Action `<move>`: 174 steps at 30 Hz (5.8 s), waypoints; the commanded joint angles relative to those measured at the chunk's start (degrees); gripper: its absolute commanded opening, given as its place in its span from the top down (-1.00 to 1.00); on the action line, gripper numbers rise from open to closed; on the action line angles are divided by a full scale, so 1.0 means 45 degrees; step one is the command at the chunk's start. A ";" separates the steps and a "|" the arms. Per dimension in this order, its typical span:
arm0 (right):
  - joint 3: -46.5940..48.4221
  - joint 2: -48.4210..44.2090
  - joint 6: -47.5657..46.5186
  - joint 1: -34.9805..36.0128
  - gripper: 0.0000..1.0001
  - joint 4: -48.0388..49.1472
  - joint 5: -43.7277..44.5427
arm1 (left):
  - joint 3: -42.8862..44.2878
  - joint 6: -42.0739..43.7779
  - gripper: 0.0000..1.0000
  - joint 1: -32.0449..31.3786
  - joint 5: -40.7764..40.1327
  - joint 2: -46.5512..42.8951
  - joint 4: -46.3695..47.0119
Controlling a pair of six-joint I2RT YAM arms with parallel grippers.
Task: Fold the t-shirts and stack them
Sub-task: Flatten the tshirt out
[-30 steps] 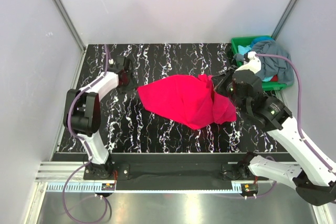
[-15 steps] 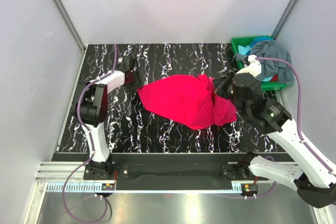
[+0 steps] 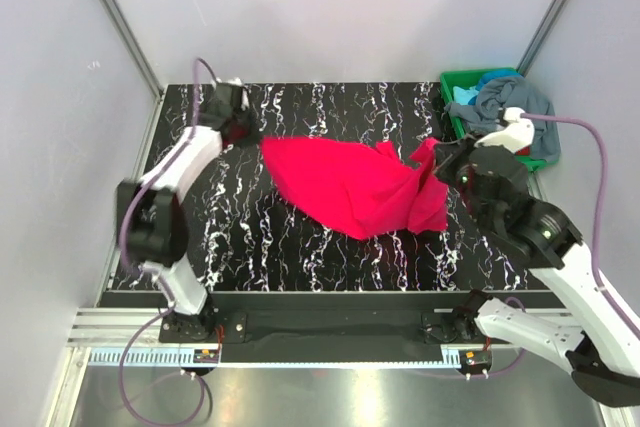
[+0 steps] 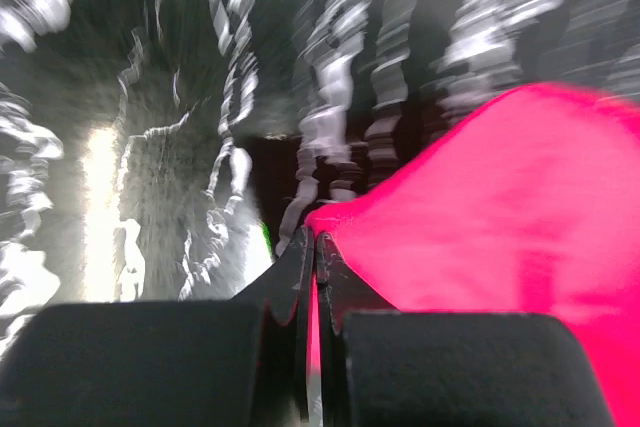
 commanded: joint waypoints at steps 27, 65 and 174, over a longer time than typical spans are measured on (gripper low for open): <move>0.0497 -0.0188 -0.2482 -0.0012 1.00 0.0977 0.4022 | 1.0191 0.0238 1.00 0.1316 -0.0613 0.3457 -0.2512; -0.2203 -0.0226 -0.0040 -0.0031 1.00 0.1212 0.0271 | -0.2656 -0.5678 0.25 -0.6535 -0.2778 -0.0615 0.0146; -0.8530 0.0067 0.3242 -0.4563 0.62 0.1075 -0.8010 | -0.9628 -0.3472 1.00 0.3270 -0.4399 -1.1024 -0.1632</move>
